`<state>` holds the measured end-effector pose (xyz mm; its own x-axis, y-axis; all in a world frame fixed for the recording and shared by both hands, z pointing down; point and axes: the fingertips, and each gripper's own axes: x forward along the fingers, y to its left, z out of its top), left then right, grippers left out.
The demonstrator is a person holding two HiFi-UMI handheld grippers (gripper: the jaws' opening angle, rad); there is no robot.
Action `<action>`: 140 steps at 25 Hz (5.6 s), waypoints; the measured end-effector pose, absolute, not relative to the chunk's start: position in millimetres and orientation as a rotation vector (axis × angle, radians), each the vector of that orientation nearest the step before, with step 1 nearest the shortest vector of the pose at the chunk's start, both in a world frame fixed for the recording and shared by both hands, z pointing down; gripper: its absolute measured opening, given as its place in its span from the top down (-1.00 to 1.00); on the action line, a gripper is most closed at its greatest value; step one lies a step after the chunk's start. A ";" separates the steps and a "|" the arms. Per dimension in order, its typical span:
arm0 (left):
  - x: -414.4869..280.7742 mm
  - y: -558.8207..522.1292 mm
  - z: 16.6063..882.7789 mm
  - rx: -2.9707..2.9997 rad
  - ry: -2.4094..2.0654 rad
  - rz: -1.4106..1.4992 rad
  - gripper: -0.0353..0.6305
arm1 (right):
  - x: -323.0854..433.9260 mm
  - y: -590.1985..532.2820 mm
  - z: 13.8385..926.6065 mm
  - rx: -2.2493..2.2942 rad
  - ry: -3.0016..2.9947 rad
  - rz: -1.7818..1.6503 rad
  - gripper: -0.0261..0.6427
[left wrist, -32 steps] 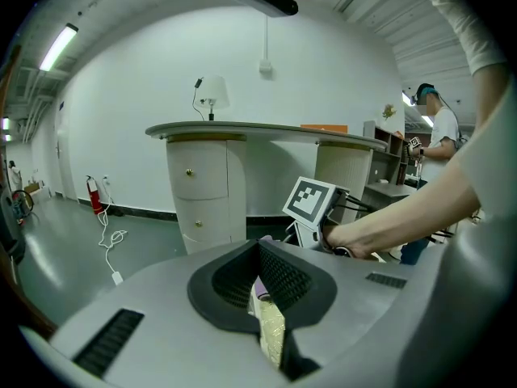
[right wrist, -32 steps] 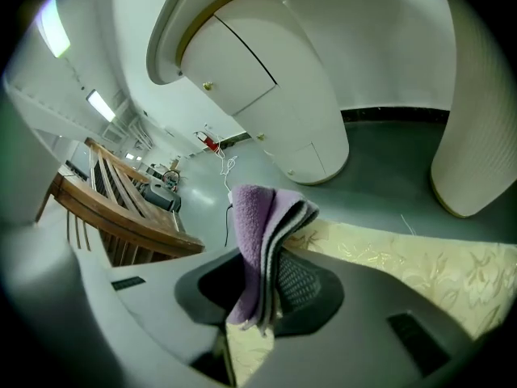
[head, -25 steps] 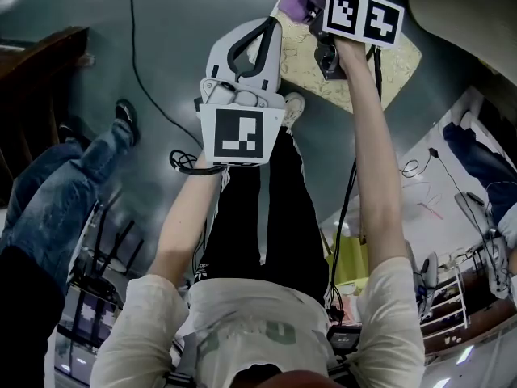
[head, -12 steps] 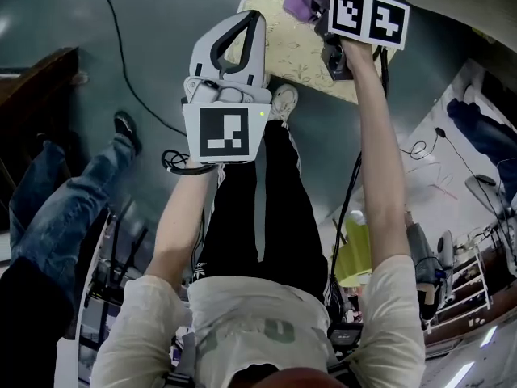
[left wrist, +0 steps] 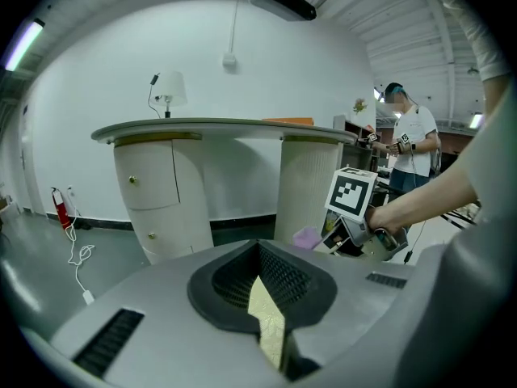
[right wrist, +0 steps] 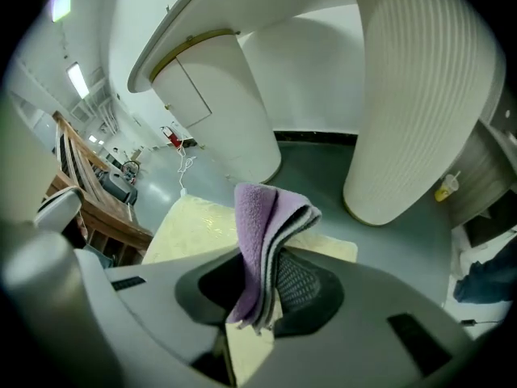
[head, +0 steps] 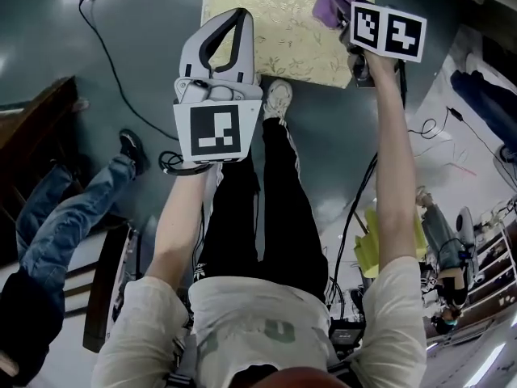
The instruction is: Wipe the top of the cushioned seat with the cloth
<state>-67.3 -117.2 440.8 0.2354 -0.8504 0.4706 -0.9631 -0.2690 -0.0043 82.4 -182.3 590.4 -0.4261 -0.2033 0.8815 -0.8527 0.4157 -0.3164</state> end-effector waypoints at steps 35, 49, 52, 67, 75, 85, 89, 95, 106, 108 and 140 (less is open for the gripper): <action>-44.5 -109.3 420.9 2.201 -1.656 0.659 0.88 | 125.4 -168.8 423.3 1.311 -2.150 0.873 0.65; -53.6 -94.2 365.1 2.209 -1.745 0.594 0.88 | 69.0 -111.7 339.9 1.312 -2.305 0.662 0.65; -66.2 -91.2 368.5 2.182 -1.777 0.596 0.88 | 36.6 -111.1 363.9 1.159 -2.344 0.753 0.65; -175.2 -34.4 420.8 1.930 -1.916 0.746 0.88 | -158.5 -77.4 581.8 0.579 -2.116 1.147 0.65; -192.2 -19.7 424.2 1.902 -1.920 0.764 0.88 | -166.0 -74.4 596.5 0.585 -2.068 1.112 0.65; -166.0 -41.7 421.7 1.998 -1.838 0.772 0.88 | -124.2 -88.7 590.3 0.660 -2.032 1.165 0.65; -139.5 -58.3 417.9 2.055 -1.789 0.780 0.88 | -69.5 -98.5 590.1 0.728 -1.996 1.160 0.65; -107.1 -63.0 414.4 2.144 -1.738 0.772 0.88 | 22.3 -93.6 592.4 0.860 -1.925 1.128 0.65; -52.3 -72.2 415.7 2.231 -1.647 0.757 0.88 | 145.3 -95.8 590.8 1.036 -1.771 1.036 0.65; -43.5 -72.5 414.4 2.248 -1.631 0.762 0.88 | 157.9 -95.4 590.7 1.055 -1.756 1.029 0.65; -24.8 -72.4 353.2 2.245 -1.687 0.671 0.88 | 141.4 -87.0 366.4 1.418 -2.121 0.640 0.65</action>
